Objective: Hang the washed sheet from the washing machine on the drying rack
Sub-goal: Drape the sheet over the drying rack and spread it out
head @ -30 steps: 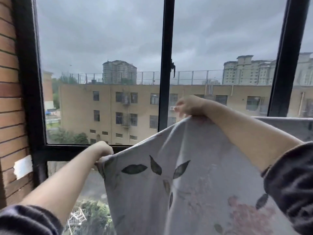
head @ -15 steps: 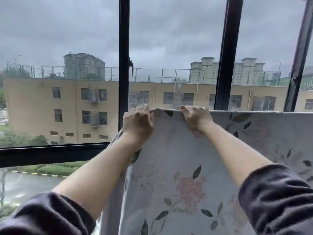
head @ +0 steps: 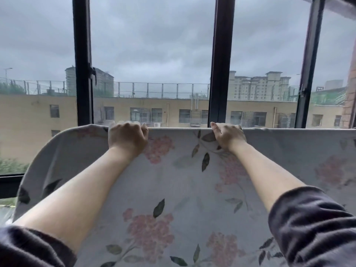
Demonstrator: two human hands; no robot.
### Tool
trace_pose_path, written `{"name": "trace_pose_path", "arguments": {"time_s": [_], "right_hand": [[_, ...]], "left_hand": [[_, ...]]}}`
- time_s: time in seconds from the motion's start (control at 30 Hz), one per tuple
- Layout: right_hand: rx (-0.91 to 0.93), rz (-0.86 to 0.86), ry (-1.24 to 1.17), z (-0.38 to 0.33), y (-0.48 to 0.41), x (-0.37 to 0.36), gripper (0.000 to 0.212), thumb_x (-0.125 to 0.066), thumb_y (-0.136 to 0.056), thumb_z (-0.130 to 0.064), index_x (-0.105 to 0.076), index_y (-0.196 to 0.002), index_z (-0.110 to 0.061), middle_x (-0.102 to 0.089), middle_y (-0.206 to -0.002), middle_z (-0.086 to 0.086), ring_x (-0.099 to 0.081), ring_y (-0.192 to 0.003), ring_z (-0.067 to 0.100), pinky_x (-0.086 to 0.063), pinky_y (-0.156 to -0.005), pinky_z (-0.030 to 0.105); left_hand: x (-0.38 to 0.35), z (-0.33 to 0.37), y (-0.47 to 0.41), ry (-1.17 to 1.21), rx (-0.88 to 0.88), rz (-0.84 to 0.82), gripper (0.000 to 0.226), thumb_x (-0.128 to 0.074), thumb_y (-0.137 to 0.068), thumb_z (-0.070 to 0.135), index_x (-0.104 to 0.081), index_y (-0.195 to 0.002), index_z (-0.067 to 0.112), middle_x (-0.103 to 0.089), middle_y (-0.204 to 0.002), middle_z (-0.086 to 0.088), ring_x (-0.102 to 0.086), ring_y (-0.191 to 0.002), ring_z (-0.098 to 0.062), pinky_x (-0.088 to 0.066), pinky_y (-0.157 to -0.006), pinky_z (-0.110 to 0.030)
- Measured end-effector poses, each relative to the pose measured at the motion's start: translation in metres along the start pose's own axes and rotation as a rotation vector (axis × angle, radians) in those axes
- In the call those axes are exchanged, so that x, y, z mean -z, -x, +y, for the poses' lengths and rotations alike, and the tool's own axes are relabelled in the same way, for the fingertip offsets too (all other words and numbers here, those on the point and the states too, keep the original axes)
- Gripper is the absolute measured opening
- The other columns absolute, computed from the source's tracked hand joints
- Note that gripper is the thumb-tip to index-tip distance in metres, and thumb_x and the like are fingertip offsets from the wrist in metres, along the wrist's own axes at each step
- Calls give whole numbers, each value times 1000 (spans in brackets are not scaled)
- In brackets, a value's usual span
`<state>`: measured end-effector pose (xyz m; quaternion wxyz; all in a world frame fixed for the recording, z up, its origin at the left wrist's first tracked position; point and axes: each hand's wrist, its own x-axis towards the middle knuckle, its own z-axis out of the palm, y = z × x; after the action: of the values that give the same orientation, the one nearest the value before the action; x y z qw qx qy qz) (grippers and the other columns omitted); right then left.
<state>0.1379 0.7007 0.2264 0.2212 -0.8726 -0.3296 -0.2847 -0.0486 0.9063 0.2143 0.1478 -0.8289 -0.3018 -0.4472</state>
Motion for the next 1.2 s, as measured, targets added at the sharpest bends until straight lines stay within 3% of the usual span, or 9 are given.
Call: {"name": "trace_pose_path", "arguments": {"time_s": [0.1,0.17,0.27,0.37,0.47,0.77,1.0,1.13,1.2], "right_hand": [[-19,5,-22,34,0,8,53,-17,-102,-41,-56,-118,-8,-56,-125,14,-43,-120,34,-25,-101,39],[79,71,-22,52,2,1,50,-19,-100,-43,-54,-119,-12,-53,-126,12,-41,-123,33,-22,-104,41],[301,222,-41,74,23,-27,50,-28,-97,-40,-38,-142,-20,-35,-149,5,-25,-141,26,-10,-115,43],[362,239,-106,108,73,-67,50,-35,-99,-28,-28,-147,-19,-20,-157,5,-15,-145,27,-15,-114,45],[367,71,-106,157,122,-121,50,-33,-98,-26,-27,-147,-19,-19,-157,6,-16,-145,28,-25,-113,49],[28,-339,-217,317,221,-212,49,-40,-96,-30,-35,-143,-19,-29,-153,5,-31,-140,25,-39,-107,47],[-221,-294,-256,452,248,-182,65,-20,-90,-58,-26,-146,-25,-23,-156,-2,-23,-142,14,-19,-112,27],[-297,-289,-354,520,254,-173,61,-16,-91,-64,-20,-142,-33,-25,-154,-3,-21,-143,11,-17,-116,28],[-360,-328,-386,578,260,-159,53,-26,-95,-54,-22,-143,-32,-27,-153,-4,-24,-142,12,-21,-117,32]], "left_hand": [[-13,37,7,68,26,90,39,-32,-93,29,-62,-88,3,-64,-92,-21,-56,-90,-35,-33,-93,-46],[-24,59,23,92,0,149,36,-36,-90,29,-55,-104,3,-57,-110,-23,-48,-110,-38,-19,-107,-56],[-39,85,50,150,-14,202,57,-43,-85,25,-35,-138,7,-31,-147,-19,-20,-141,-36,1,-111,-60],[-65,118,95,258,-6,169,67,-43,-81,22,-26,-145,12,-15,-156,-15,-11,-144,-35,-3,-112,-60],[-109,160,160,352,-15,43,65,-43,-82,22,-29,-145,13,-17,-156,-13,-13,-144,-33,-7,-114,-59],[-222,291,298,545,39,-507,58,-54,-73,14,-48,-130,10,-29,-151,-17,-29,-138,-38,-30,-104,-64],[-246,422,309,737,94,-598,55,-69,-71,-3,-56,-124,5,-39,-144,-19,-41,-130,-36,-36,-105,-54],[-259,481,314,759,141,-609,48,-64,-77,-2,-56,-124,4,-36,-147,-17,-35,-134,-35,-31,-107,-53],[-259,538,324,784,168,-593,47,-62,-78,-4,-56,-124,5,-36,-147,-16,-35,-134,-34,-30,-107,-50]]}}
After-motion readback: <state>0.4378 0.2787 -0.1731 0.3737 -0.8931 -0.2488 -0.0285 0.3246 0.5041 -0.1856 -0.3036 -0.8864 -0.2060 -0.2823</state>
